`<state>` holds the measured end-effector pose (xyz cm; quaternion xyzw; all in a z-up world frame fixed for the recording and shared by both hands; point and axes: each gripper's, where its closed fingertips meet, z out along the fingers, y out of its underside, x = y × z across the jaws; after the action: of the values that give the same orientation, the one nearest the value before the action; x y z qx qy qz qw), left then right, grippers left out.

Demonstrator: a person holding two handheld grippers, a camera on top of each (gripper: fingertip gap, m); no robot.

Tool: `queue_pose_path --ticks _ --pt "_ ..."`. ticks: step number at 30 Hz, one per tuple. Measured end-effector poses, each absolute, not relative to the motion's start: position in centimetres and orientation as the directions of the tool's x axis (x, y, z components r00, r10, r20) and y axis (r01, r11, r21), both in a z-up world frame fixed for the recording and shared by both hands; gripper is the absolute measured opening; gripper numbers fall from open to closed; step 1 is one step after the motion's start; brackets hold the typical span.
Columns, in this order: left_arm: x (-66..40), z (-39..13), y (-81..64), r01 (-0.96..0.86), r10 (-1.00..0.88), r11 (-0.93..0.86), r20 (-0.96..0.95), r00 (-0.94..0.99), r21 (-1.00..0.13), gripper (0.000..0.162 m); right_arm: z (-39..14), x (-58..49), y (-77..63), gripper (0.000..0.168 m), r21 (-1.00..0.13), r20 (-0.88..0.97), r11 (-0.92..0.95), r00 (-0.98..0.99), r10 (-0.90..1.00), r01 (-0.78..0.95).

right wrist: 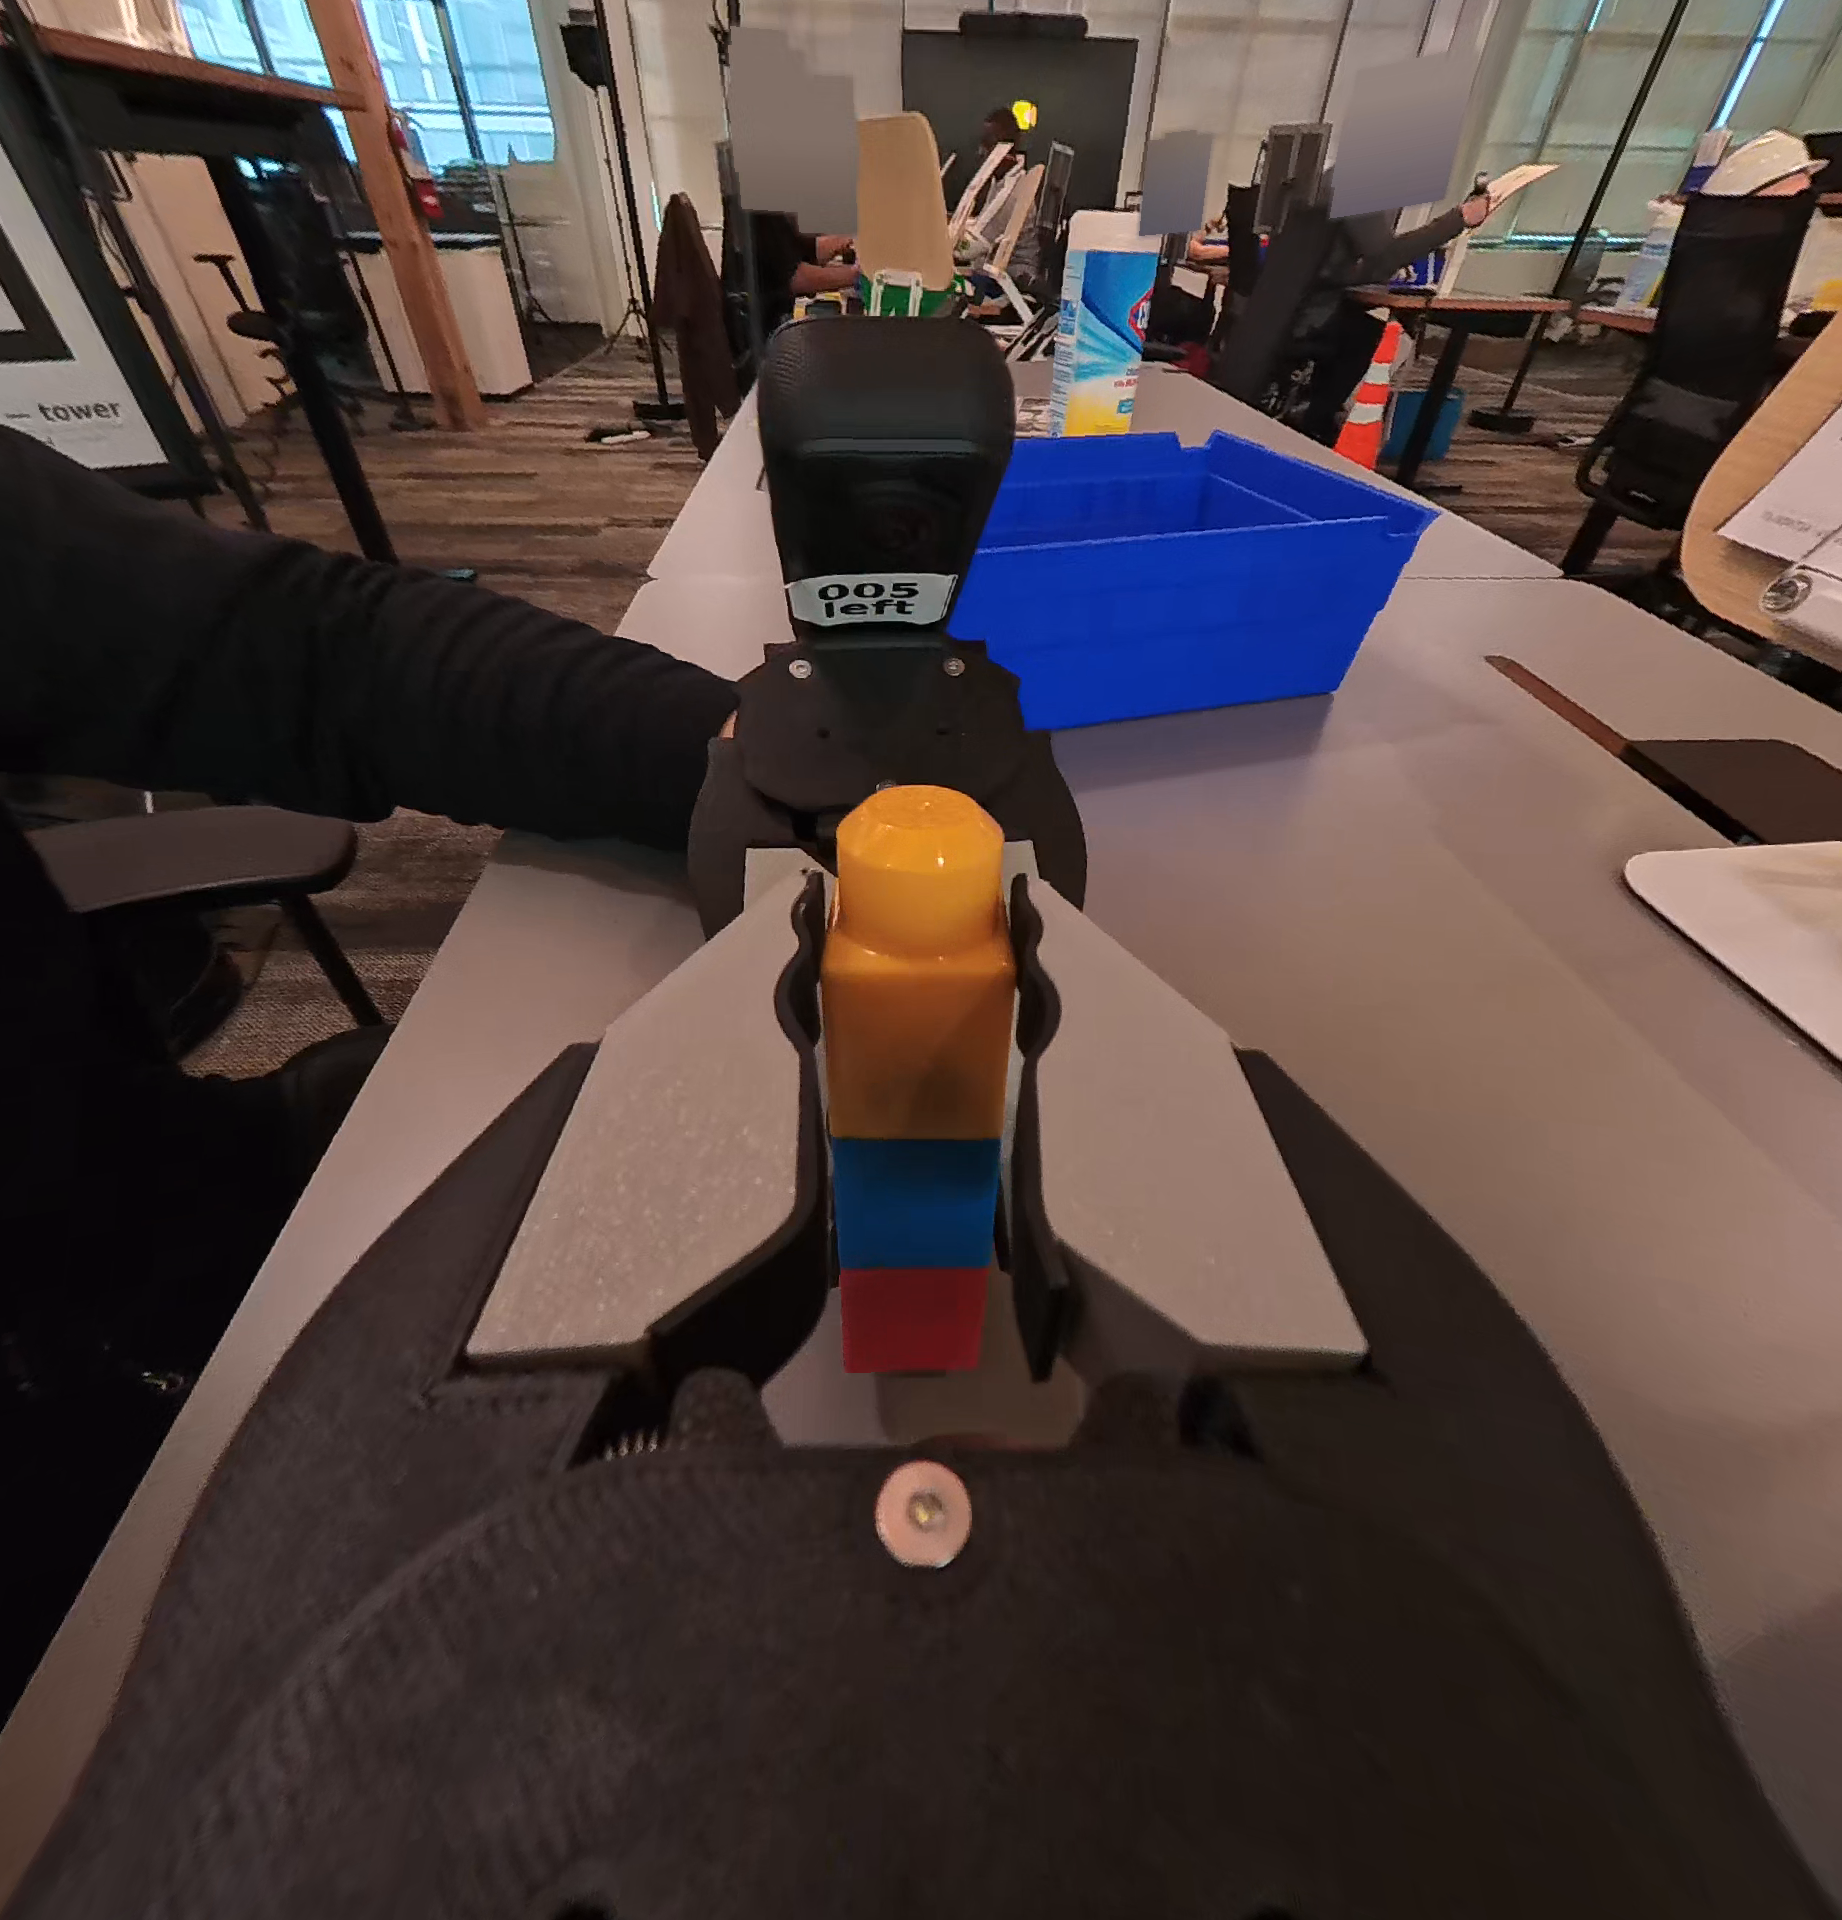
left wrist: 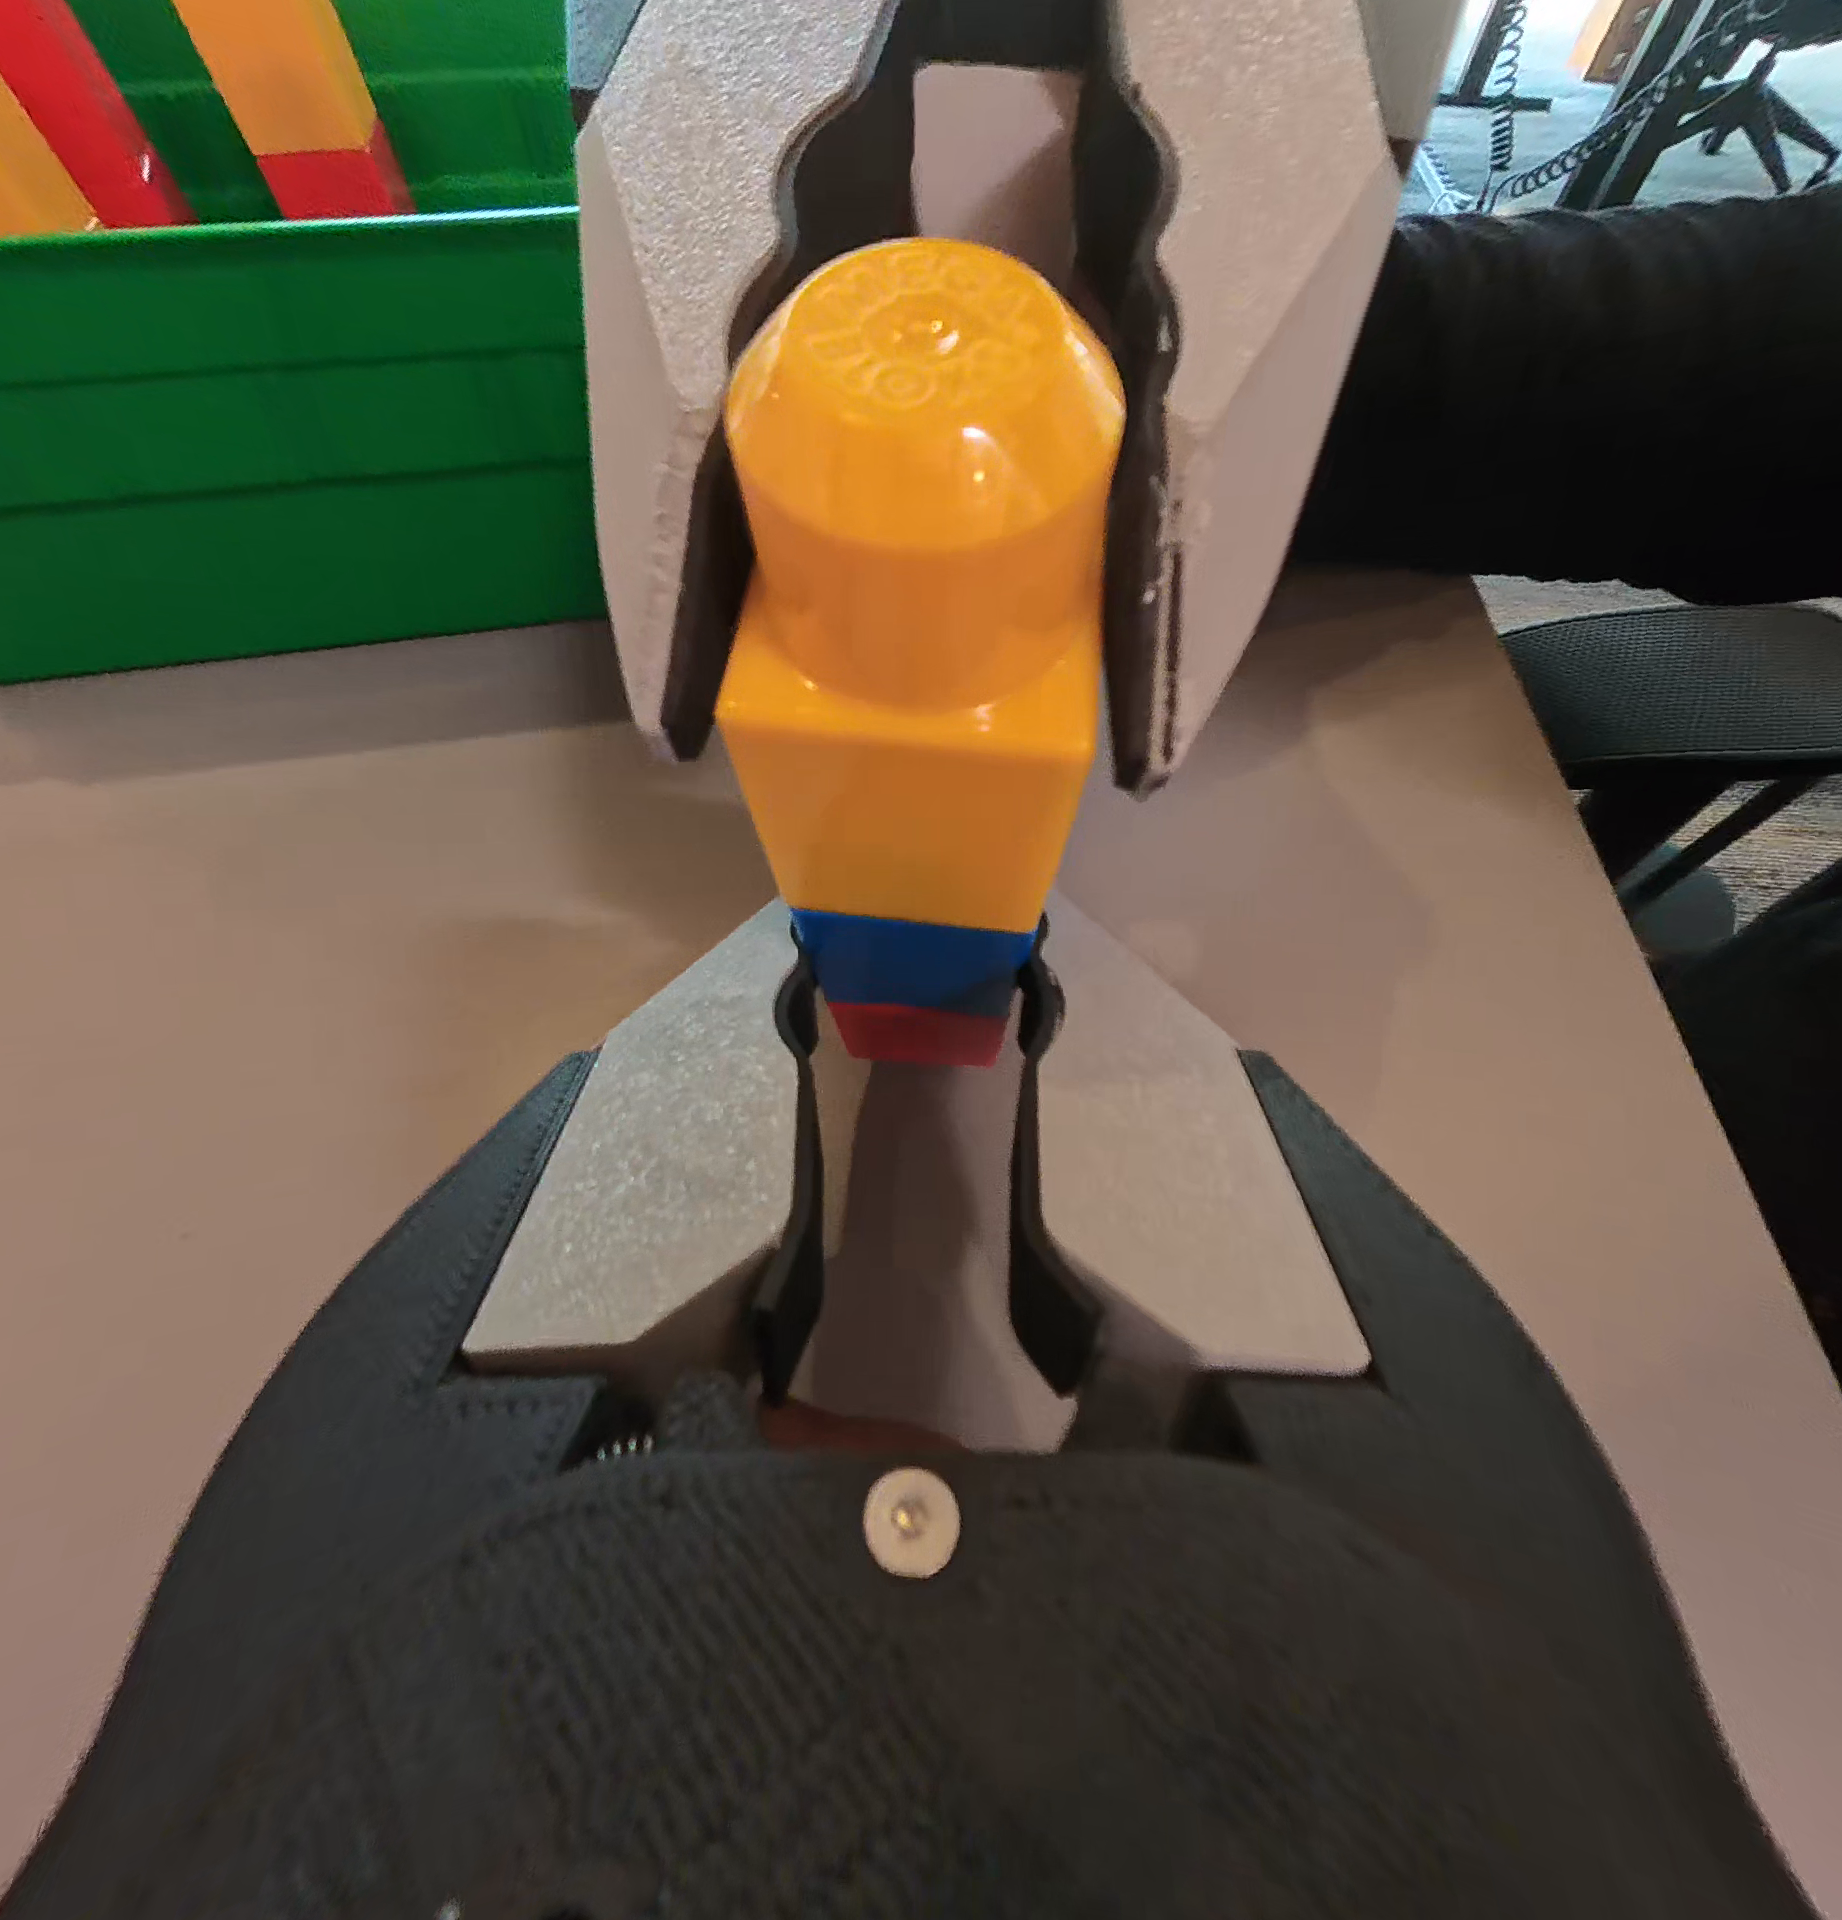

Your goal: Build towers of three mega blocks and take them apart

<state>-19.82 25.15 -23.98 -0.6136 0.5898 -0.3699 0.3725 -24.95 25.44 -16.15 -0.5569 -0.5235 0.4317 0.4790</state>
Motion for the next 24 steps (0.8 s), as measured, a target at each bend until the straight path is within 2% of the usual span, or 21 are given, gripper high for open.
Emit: queue_pose_path --ticks 6,16,24 --pt "-19.9 -24.5 26.6 -0.476 -0.992 -0.08 0.024 0.123 -0.876 0.035 -16.8 -24.8 26.8 0.033 -0.975 0.07 0.031 0.171 0.983 0.218" --pt "-20.0 -24.4 24.1 -0.475 -0.998 -0.044 0.06 -0.018 -0.879 0.034 -16.7 -24.8 24.6 0.033 -0.983 0.004 0.001 0.013 1.0 0.186" --pt "-20.1 -24.2 24.9 -0.459 -0.996 -0.089 0.085 0.03 -0.884 0.034 -16.8 -24.8 25.5 0.033 -0.987 -0.032 -0.04 0.052 0.998 0.155"
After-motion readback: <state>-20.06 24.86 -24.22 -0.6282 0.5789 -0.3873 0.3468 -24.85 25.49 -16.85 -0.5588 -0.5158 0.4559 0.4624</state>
